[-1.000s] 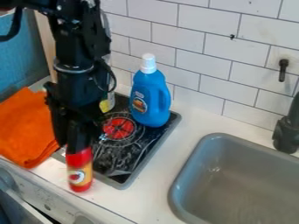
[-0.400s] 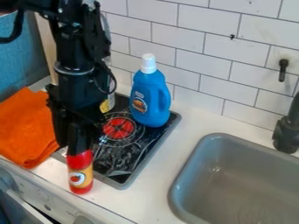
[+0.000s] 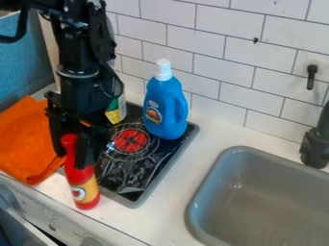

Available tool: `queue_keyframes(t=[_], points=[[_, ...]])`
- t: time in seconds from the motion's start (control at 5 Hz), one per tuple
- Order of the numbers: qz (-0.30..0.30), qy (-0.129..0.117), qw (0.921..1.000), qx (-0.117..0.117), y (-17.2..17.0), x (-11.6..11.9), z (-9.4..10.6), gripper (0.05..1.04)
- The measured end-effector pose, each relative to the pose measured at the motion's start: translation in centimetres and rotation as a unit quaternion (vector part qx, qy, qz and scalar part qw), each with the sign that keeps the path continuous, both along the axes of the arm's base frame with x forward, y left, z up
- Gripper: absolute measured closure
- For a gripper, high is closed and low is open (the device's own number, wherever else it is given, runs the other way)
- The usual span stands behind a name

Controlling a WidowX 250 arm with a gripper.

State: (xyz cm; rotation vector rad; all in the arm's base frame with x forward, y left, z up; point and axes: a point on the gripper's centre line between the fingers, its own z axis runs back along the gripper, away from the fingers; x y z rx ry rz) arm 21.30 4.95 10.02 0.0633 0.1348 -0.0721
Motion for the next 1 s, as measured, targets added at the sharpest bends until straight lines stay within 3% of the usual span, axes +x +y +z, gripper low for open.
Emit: queue_keyframes(t=[0.2, 0.4, 0.6, 0.8, 1.0], points=[[0.011, -0.02, 0.9997, -0.007, 0.4, 0.0, 1.2, 0.093], [0.016, -0.049, 0.9985, -0.015, 0.9, -0.3, 3.4, 0.08], [0.013, -0.081, 0.9965, -0.015, 1.0, 0.9, 6.4, 0.084], [0.011, -0.125, 0.9916, -0.03, 0.9, 4.1, 8.3, 0.084], [-0.002, -0.13, 0.991, -0.033, 0.1, 6.7, 8.0, 0.084]])
